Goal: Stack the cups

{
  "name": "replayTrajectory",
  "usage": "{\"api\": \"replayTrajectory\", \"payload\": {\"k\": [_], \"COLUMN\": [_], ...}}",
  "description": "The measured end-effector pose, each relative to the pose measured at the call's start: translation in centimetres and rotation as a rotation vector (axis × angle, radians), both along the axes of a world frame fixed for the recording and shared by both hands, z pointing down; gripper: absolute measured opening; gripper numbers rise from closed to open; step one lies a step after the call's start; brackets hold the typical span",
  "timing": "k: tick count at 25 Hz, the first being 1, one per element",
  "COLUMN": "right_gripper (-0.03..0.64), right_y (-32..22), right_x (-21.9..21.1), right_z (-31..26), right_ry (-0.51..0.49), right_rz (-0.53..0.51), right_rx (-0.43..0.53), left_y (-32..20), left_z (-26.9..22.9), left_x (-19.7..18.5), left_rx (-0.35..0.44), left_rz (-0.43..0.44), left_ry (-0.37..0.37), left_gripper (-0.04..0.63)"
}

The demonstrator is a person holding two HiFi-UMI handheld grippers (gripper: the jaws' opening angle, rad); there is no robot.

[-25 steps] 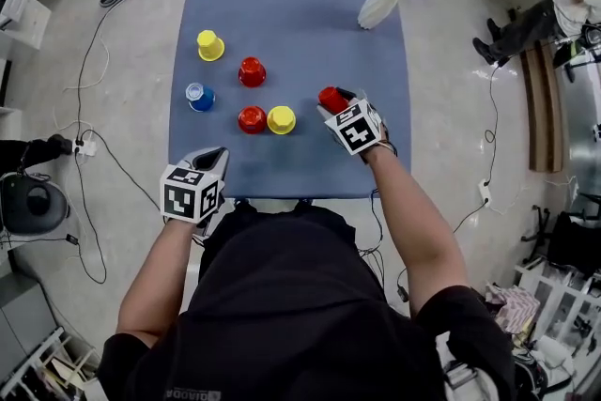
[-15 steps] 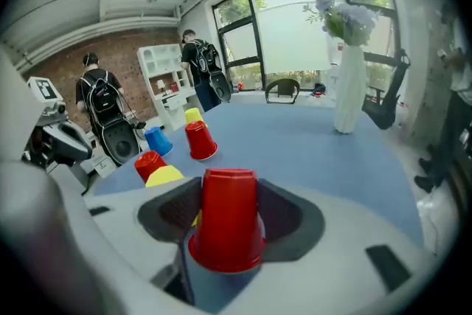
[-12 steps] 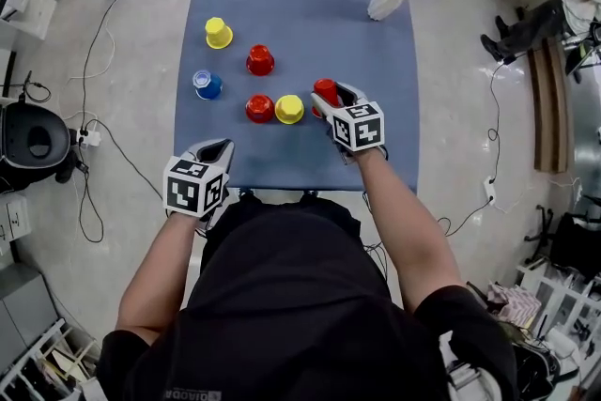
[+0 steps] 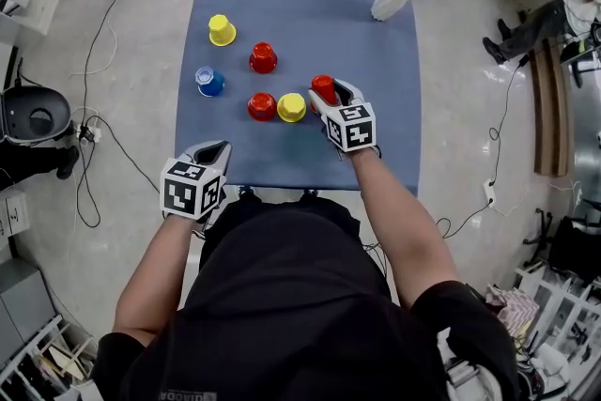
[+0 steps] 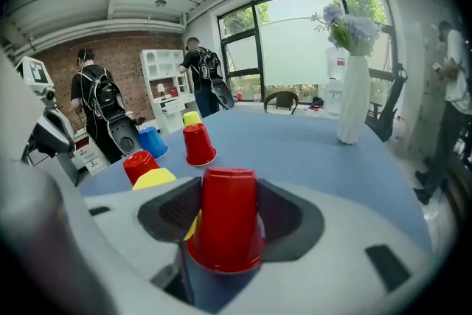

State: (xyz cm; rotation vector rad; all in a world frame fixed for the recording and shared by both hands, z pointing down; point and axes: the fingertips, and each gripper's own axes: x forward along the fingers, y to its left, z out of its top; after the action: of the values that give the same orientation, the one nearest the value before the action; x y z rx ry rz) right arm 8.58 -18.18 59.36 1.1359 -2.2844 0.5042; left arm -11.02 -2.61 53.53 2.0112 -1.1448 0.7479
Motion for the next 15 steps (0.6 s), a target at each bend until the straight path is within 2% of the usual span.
{"api": "replayTrajectory", "payload": {"k": [15], "right_gripper": [0.236], "right_y": [2.5], "right_x": [1.2], "right_z": [0.5], "right_ry": [0.054], "right_rz": [-0.029], "right_rx": [-0.019], "left_y": [-0.7], "left_z": [0.5], "left_x": [1.9], "left_rx": [0.003], "left_rz": [0.046], "left_ry": [0.02], "left_gripper": [0.005]}}
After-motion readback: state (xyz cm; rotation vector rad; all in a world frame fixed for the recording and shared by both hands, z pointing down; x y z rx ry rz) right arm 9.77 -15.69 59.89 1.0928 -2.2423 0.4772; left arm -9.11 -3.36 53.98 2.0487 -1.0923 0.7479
